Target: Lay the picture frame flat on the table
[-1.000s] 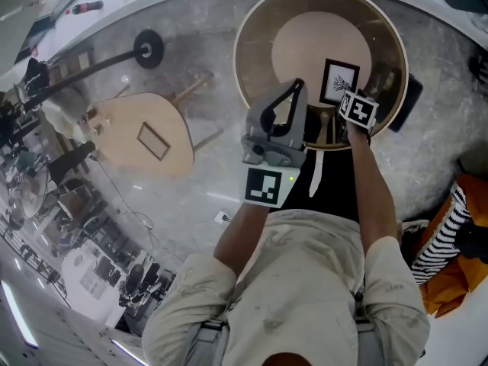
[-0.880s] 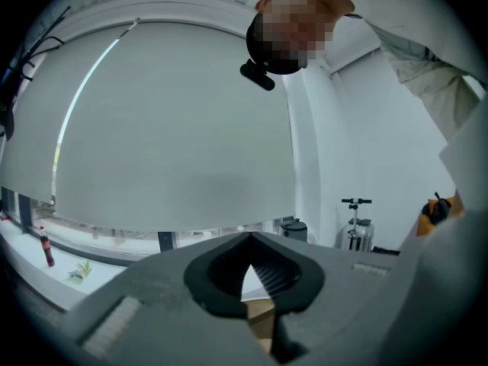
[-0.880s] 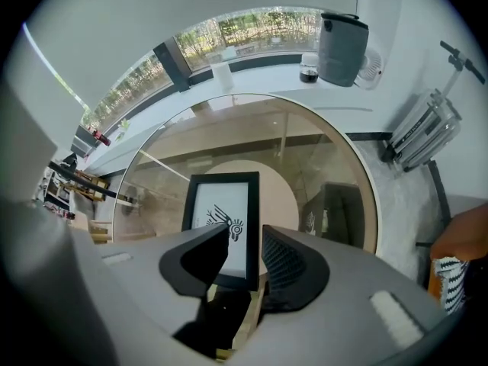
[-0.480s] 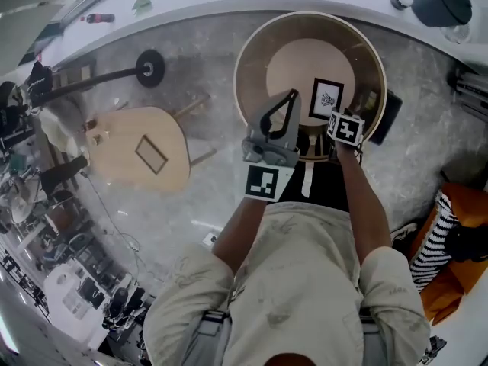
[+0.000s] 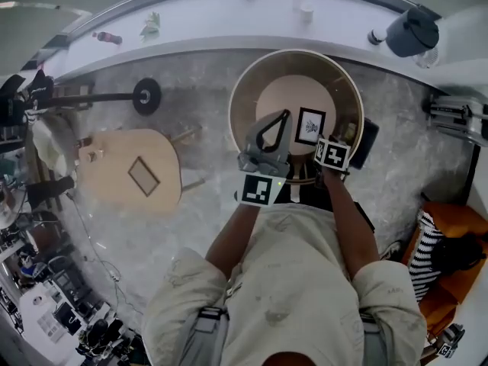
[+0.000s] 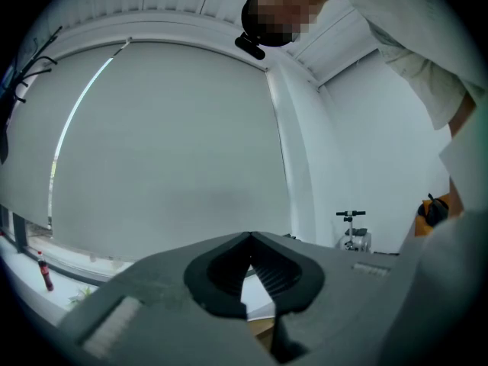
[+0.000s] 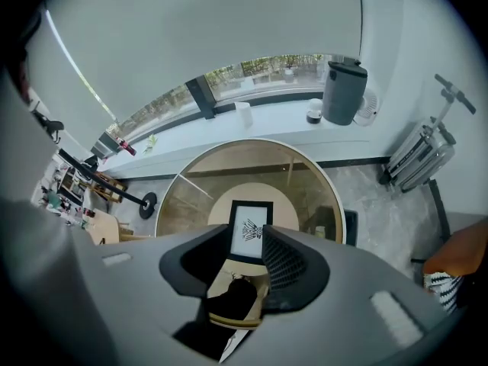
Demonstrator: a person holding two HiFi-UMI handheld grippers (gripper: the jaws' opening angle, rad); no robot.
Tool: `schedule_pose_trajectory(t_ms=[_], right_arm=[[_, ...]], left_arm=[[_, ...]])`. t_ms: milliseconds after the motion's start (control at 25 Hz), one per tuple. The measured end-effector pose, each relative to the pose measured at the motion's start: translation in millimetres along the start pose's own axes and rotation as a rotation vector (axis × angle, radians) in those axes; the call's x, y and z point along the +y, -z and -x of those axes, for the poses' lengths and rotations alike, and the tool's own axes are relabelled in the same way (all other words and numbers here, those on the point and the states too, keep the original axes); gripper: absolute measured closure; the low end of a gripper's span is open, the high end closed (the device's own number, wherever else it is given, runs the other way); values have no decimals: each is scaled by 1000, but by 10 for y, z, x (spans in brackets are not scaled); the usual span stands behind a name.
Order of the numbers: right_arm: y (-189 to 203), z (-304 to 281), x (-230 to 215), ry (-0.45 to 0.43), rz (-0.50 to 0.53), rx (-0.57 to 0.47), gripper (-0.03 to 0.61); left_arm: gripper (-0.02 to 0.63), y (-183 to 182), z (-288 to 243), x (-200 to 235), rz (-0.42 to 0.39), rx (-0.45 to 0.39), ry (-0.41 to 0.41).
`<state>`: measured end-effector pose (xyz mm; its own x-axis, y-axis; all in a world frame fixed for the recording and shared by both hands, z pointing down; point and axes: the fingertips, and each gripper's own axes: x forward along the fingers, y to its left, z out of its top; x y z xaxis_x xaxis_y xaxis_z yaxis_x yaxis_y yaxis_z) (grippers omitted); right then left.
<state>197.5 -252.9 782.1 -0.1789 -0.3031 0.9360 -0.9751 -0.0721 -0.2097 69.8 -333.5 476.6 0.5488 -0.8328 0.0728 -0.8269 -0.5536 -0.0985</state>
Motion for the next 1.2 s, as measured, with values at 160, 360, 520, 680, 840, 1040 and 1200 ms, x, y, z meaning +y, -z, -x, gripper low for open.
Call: schedule_pose_trajectory(t_ms=[160,360,520,680,840,1040,1200], right_arm=[[-149,294,103,-29,42,-68,439],[-435,652,199,-61,42,-171,437],[-689,962,201,-84,43,-256,436],[-978,1320,233,-92,57,-373,434],[-1302,1706,317,-94,125,-507,430],[-1686,2204,388,-49,231,-681,428],[-1912,2657,525,-36,307,-824,428]], left_arm=[[611,-154,40,-28,-5,-37,-2],[611,-308,74,-70,15,-72,3],[611,-406,83,-93,35,-81,7],[611,-471,92,-56,52,-79,5],[611,-575,50,-16,48,-98,13],[611,-693,-19,37,27,-126,16],[611,-863,-43,93,-30,-165,21]])
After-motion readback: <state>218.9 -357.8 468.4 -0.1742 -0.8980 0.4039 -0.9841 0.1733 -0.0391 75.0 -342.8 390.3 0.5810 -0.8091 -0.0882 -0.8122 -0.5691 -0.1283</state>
